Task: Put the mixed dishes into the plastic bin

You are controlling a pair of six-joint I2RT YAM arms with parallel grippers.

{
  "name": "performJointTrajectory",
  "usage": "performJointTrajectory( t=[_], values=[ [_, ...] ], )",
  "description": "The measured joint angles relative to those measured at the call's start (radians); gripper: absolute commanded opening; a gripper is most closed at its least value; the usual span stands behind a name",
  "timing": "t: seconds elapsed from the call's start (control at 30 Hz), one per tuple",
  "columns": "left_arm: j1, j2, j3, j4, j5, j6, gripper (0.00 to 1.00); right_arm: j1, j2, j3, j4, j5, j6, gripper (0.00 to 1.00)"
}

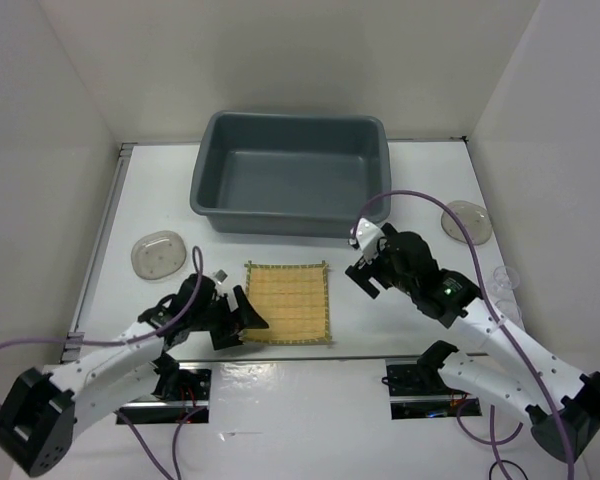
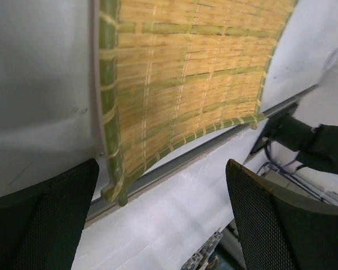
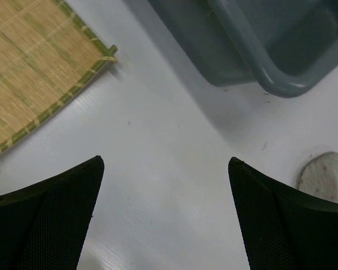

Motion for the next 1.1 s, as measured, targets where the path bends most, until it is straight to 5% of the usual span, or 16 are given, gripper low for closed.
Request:
performJointTrajectory(
  t=[0.13,0.27,0.4,0.53,0.87,1.1],
  values=[
    [0.035,-0.270,-0.116,-0.026,0.006,-0.070,1.00,0.005,0.063,0.002,-0.019,-0.102,-0.090,0.48],
    [0.046,-0.797,-0.224,-0.155,0.011,-0.194,1.00,0.065,0.157,0.012,-0.055,-0.146,-0.201,0.31],
    [-0.019,-0.883,-0.220,-0.155,-0.011,-0.275,1.00,0.174,0.235,0.030,-0.069,-0.134,-0.293,0.10],
    [-0.023,-0.811,-0.220,-0.164,-0.031,-0.299,1.00,0.277,0.308,0.047,-0.074,-0.143,-0.330,0.01],
    [-0.044,-0.846,-0.220,-0.168,-0.050,-0.355,1.00,0.341,0.435,0.055,-0.034,-0.187,-0.331,0.00],
    [-0.045,-0.603,-0.217,-0.170,-0.043,-0.377,1.00,0.341,0.549,0.053,-0.006,-0.213,-0.328,0.00]
  ],
)
